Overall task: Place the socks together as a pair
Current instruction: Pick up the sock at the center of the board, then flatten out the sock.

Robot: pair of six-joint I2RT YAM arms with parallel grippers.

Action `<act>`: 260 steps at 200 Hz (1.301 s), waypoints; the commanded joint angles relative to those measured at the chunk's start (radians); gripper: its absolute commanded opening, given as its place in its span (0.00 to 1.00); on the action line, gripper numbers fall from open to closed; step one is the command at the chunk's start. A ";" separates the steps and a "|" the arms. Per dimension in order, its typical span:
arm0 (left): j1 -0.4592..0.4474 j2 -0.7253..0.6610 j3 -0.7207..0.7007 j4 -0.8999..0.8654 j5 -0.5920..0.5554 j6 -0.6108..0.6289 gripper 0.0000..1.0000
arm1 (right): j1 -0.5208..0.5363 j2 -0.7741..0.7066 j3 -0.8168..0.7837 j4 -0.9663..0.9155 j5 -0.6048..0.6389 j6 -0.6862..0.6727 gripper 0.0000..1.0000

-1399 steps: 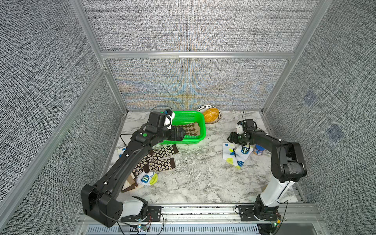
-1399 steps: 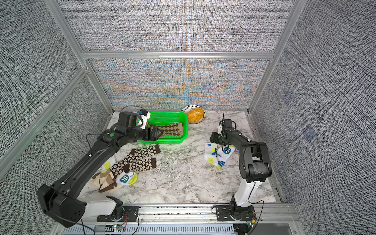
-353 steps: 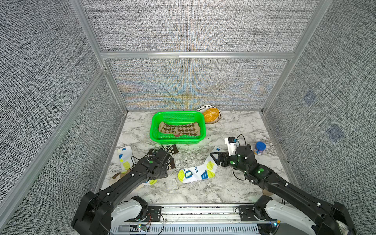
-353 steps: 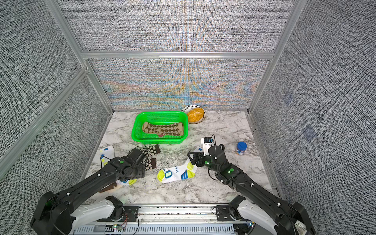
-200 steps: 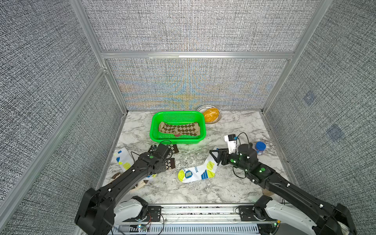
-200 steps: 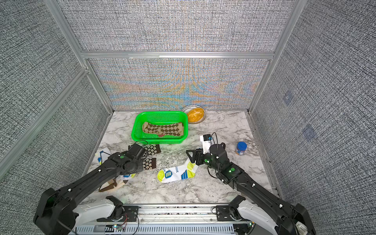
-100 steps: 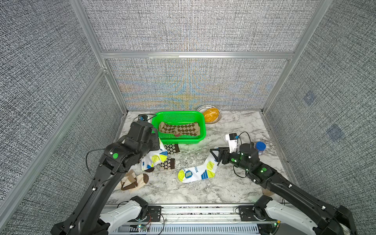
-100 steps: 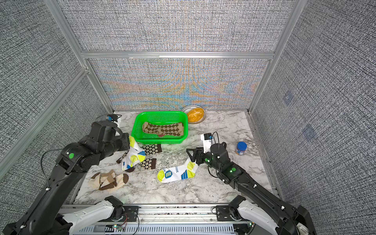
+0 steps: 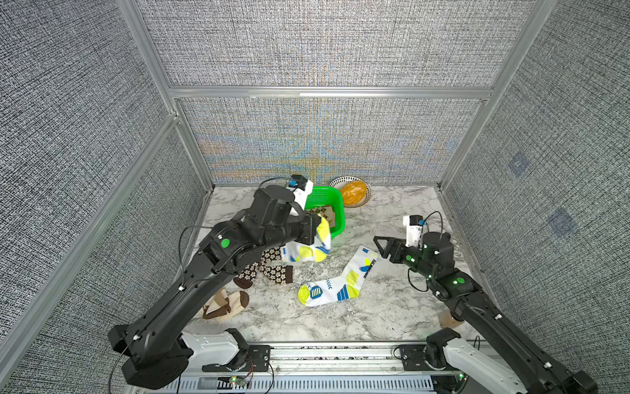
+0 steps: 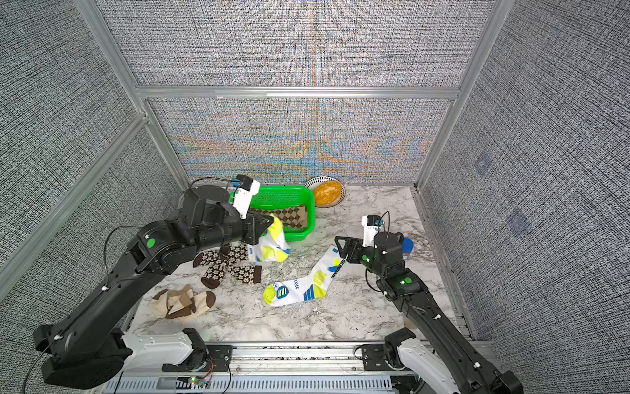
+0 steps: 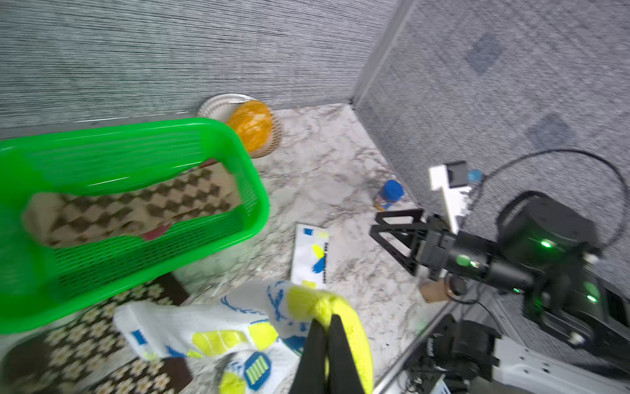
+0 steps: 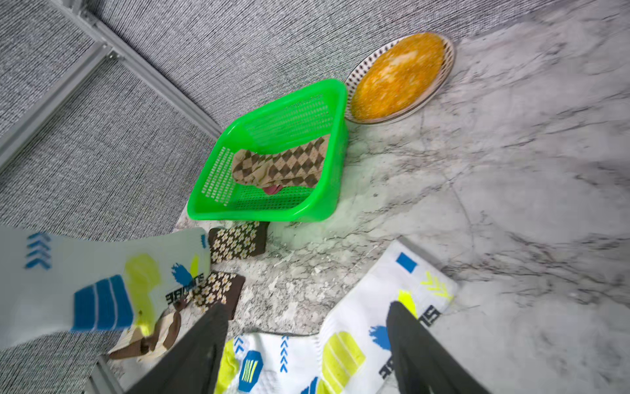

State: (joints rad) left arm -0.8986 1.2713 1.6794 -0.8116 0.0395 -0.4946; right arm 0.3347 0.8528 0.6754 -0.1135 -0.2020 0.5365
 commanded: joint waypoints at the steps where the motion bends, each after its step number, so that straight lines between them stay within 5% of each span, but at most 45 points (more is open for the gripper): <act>1: -0.053 -0.001 -0.013 0.167 0.048 -0.058 0.00 | -0.063 -0.015 0.039 -0.080 -0.032 -0.056 0.76; 43: -0.065 -0.184 -0.409 0.374 0.006 -0.271 0.00 | -0.168 0.007 0.062 -0.107 -0.112 -0.097 0.76; 77: -0.065 -0.404 -0.833 0.438 -0.125 -0.465 0.00 | -0.168 0.075 -0.017 -0.056 -0.197 -0.106 0.76; 109: -0.065 -0.516 -1.080 0.430 -0.179 -0.575 0.00 | -0.125 0.189 -0.094 -0.077 -0.181 -0.122 0.76; 185: -0.065 -0.545 -1.199 0.342 -0.196 -0.587 0.00 | 0.005 0.400 -0.139 0.067 -0.073 -0.175 0.71; 260: -0.065 -0.574 -1.222 0.314 -0.214 -0.596 0.01 | 0.005 0.605 -0.159 0.256 -0.094 -0.137 0.46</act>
State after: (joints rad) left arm -0.9642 0.7025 0.4599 -0.4816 -0.1581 -1.0847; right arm 0.3393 1.4384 0.5358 0.0589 -0.2718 0.3759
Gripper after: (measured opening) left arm 0.056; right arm 0.507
